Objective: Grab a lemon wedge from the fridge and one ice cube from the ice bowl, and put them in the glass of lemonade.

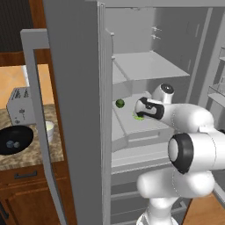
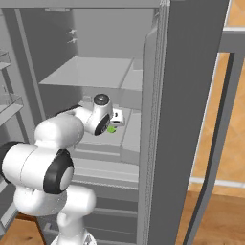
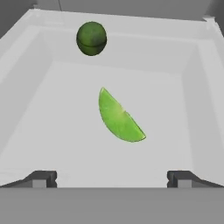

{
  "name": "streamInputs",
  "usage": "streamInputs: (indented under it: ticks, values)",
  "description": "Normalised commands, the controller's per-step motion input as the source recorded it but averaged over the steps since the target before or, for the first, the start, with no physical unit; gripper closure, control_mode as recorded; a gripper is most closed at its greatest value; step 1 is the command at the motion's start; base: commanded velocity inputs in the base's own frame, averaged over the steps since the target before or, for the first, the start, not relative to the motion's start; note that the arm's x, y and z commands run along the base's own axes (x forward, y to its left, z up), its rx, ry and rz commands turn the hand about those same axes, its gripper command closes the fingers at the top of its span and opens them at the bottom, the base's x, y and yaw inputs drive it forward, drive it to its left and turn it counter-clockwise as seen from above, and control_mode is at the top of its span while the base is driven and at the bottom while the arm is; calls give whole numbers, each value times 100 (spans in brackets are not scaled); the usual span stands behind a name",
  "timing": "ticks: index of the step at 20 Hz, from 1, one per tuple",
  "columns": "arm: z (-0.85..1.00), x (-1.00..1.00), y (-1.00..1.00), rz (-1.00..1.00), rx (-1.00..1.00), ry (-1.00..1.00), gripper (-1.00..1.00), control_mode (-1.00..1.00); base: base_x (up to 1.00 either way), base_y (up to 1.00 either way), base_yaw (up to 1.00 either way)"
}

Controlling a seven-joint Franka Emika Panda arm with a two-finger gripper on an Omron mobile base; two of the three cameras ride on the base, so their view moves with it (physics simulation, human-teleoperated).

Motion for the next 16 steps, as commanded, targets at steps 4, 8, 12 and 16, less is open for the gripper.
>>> streamInputs:
  ticks: [4,8,12,16]
  values:
    - [-38,38,-15,0,-1,0,-100,-100,0,0,0]
    - [-21,38,0,0,-1,0,-100,-100,0,0,0]
    - [-6,34,0,0,0,0,-100,-100,0,0,0]
    - [-21,30,0,0,-1,0,-100,-100,0,0,0]
